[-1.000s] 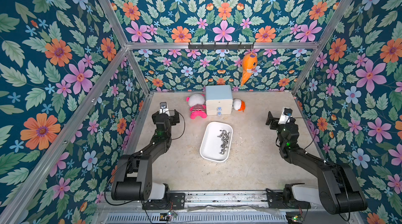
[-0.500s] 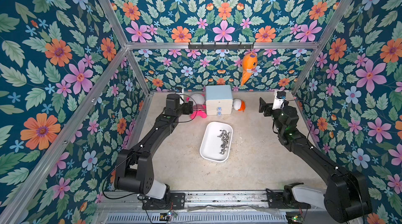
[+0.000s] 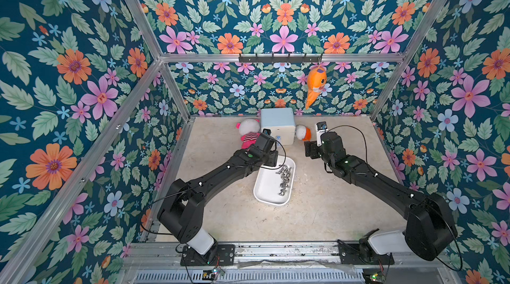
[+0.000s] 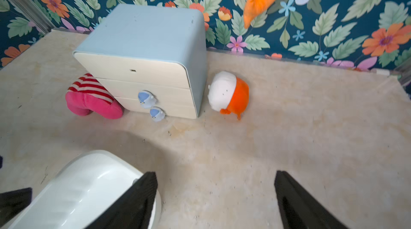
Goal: Take out the wing nut from the storage box
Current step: Pick up the wing nut from the storage box.
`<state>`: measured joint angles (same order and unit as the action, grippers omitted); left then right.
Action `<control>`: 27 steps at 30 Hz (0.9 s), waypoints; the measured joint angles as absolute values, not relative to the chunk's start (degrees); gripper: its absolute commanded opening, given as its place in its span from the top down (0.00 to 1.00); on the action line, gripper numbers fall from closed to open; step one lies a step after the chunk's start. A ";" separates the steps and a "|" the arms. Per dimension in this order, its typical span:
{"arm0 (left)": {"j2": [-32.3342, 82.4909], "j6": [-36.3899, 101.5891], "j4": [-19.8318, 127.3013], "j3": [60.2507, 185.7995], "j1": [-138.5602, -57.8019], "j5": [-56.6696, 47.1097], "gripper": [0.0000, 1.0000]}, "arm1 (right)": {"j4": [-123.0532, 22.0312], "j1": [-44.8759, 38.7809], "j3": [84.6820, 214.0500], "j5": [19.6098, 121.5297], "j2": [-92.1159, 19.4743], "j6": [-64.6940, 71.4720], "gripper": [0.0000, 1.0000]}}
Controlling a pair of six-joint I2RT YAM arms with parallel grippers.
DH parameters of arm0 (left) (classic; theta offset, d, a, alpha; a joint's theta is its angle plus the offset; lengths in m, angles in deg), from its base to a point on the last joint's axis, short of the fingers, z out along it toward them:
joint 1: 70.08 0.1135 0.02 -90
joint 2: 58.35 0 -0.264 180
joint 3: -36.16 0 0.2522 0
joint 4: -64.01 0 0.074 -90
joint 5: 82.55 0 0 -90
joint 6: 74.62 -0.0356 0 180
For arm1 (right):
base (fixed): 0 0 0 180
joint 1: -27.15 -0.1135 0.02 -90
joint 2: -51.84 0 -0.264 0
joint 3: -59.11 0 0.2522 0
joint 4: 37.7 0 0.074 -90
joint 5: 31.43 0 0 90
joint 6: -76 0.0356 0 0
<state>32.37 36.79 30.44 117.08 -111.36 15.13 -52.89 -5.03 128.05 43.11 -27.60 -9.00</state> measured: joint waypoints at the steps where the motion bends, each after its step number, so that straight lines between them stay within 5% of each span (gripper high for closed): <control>1: 32.52 37.84 30.05 116.99 -111.95 15.15 0.30 | -53.72 -5.05 127.79 42.87 -27.20 -7.91 0.11; 27: 51.03 50.06 23.62 125.91 -118.38 17.91 0.61 | -61.53 2.01 124.34 42.67 -26.37 1.32 0.09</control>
